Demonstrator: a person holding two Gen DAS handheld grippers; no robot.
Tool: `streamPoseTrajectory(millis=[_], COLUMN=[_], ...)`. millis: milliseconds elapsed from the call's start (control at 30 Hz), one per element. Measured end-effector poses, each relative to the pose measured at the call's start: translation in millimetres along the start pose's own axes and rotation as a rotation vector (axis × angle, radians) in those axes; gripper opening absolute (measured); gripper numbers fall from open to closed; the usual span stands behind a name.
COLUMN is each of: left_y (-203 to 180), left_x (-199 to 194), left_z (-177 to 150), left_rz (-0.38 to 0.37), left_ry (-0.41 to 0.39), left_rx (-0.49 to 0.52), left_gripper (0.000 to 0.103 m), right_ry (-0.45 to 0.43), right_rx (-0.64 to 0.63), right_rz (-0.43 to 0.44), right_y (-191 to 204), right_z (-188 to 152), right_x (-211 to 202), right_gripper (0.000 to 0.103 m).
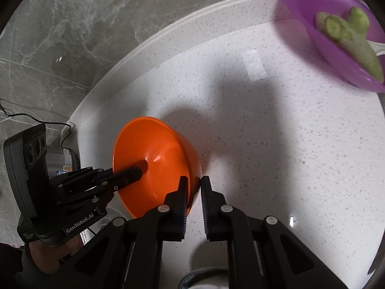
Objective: Organize plates and bowls
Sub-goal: 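Carry the orange bowl with both grippers and lower it into the white bowl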
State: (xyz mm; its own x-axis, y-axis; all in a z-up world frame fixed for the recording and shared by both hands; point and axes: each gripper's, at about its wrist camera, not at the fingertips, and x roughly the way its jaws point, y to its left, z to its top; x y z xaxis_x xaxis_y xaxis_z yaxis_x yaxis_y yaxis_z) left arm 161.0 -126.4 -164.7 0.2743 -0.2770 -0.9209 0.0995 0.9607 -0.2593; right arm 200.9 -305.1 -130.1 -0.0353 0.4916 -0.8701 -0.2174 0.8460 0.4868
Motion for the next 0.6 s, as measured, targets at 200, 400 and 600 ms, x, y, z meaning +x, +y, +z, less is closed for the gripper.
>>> streamPoseTrajectory(millis=[200,400,600], left_y=[-28,-68,-105], left_x=[-22,-48,-57], left_z=[-6,-31,-70], left_rz=[-0.026,-0.07,-0.107], left_ry=[-0.019,-0.031,-0.023], left_rx=[0.033,0.069,0.099], left_gripper=[0.011,0.011,0.011], right_ry=[-0.036,-0.063,-0.059], right_rx=[0.006,-0.005,0.017], right_rz=[0.004,-0.01,-0.01], right_y=[-4,-9,-19], right_z=[-12,-45,-94], right_x=[-35,-74,-99], right_gripper=[0.013,0.013,0.013])
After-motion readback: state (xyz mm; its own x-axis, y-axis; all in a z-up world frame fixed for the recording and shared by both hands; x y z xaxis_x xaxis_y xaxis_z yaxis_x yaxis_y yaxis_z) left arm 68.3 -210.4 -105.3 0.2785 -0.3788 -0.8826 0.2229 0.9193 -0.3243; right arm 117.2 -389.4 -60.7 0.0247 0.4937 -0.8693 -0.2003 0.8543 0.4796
